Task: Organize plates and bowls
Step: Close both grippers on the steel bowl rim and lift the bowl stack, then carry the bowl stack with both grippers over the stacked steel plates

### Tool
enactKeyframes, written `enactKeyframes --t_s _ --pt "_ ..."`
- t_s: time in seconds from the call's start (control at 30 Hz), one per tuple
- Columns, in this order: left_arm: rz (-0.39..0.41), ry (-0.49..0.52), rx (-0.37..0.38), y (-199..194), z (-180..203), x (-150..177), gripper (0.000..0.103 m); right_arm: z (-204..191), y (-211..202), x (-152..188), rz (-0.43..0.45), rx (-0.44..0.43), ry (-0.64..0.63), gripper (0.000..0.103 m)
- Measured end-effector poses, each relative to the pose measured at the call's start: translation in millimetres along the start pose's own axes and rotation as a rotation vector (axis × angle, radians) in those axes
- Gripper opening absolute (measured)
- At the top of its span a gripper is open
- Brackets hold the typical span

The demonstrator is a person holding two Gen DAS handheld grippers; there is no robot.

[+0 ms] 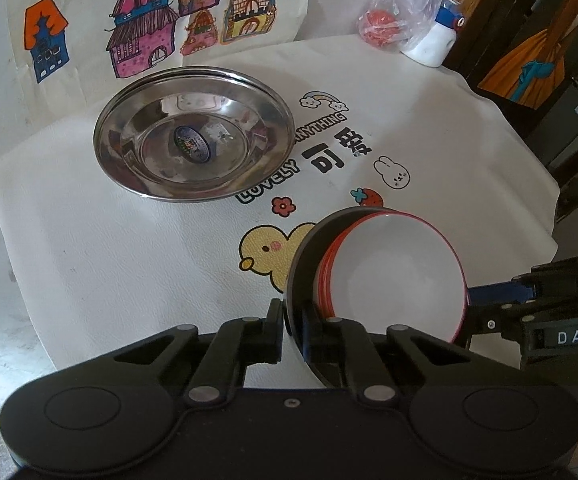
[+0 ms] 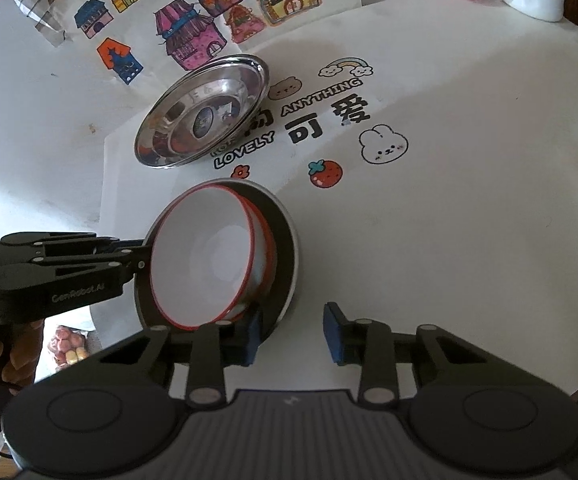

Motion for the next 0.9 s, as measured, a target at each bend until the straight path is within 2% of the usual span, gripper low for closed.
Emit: enactKeyframes --t_s 0.4,0.6,0.67,0.73,0.77,0.9 --pt "0.008 0.015 -0.029 0 3 0 0.008 -2 3 -1 -0.010 0.006 0.014 0.035" --pt "0.014 0.009 -0.032 0 3 1 0.008 2 6 0 -0.011 0.029 0.050 0.042" --pt "0.016 0.006 -0.033 -1 3 1 0.008 1 7 0 -0.009 0.037 0.048 0.039" --pt "0.014 0.001 -0.031 -1 2 1 0.008 -3 7 -1 -0.016 0.009 0.041 0.021" --pt "0.014 -0.002 -0.030 -1 2 0 0.008 -5 7 -2 -0.020 -0.001 0.047 0.018" --pt "0.019 -0.009 -0.032 -1 2 1 0.008 -7 7 -2 -0.017 0.008 0.056 0.016"
Point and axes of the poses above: each gripper's, at about its wrist camera, not at the fingertips, and y roughly the way its jaws point, z to its right, x to its underside, the point moved 6 cm from there along y, roughly the way its jaws point, and after that the axes turned 3 degrees about x, right-handed, at the moved point
